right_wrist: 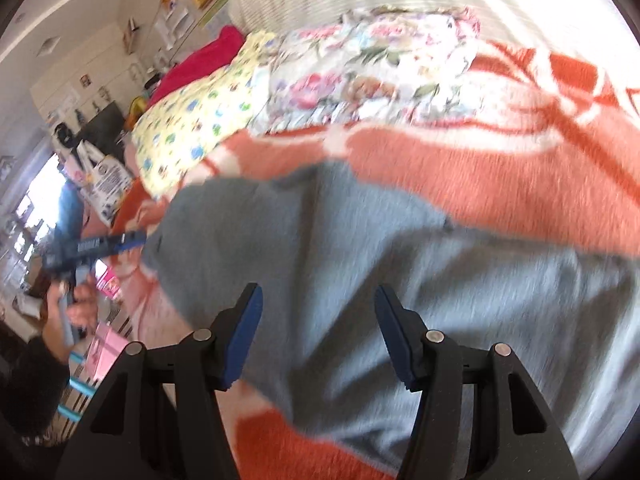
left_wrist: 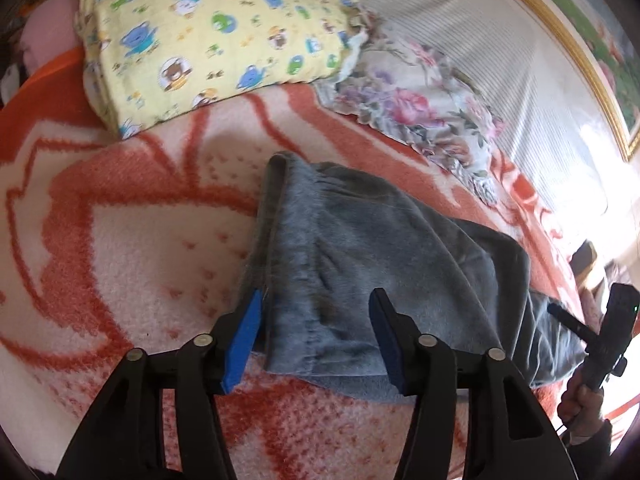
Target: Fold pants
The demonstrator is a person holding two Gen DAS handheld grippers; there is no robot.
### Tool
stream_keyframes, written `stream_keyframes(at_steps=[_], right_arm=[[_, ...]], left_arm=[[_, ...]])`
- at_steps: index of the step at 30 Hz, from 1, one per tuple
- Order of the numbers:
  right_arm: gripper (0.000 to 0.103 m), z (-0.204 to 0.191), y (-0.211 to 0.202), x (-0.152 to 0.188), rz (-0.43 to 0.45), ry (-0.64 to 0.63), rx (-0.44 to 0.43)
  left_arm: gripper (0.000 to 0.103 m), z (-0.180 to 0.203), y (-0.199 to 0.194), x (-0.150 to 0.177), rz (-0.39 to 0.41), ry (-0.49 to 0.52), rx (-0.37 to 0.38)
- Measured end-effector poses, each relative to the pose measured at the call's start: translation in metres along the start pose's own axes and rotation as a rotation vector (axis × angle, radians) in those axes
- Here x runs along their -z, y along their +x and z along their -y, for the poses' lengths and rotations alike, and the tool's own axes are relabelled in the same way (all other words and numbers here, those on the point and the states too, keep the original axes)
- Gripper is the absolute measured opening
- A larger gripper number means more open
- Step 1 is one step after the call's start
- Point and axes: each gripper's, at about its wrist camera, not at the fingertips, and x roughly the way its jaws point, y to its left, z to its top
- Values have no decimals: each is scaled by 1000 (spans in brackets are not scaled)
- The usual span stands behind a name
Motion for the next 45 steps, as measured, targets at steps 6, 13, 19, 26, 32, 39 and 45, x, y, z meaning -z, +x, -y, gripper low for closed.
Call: stream_keyframes(at_steps=[6, 13, 19, 26, 32, 39, 45], right_arm=[[60, 4, 30, -50, 9, 60, 16], [60, 23, 97, -89, -99, 141, 31], [17, 33, 143, -87, -211, 162, 22], [12, 14, 107, -110, -34, 98, 3], [12, 12, 132, -127, -31, 74, 27], [21, 18, 160, -96, -95, 84, 65], [42, 13, 92, -86, 17, 57, 72]], left_arm=[[76, -6, 2, 4, 7, -42, -28], [76, -16, 31, 11, -72, -85, -56], [49, -14, 47, 9, -69, -97, -48], [26, 8, -12, -7, 113, -54, 110], [26, 8, -26, 3, 143, 63, 62], [41, -22, 8, 31, 21, 83, -47], [47, -31, -30, 27, 93, 83, -82]])
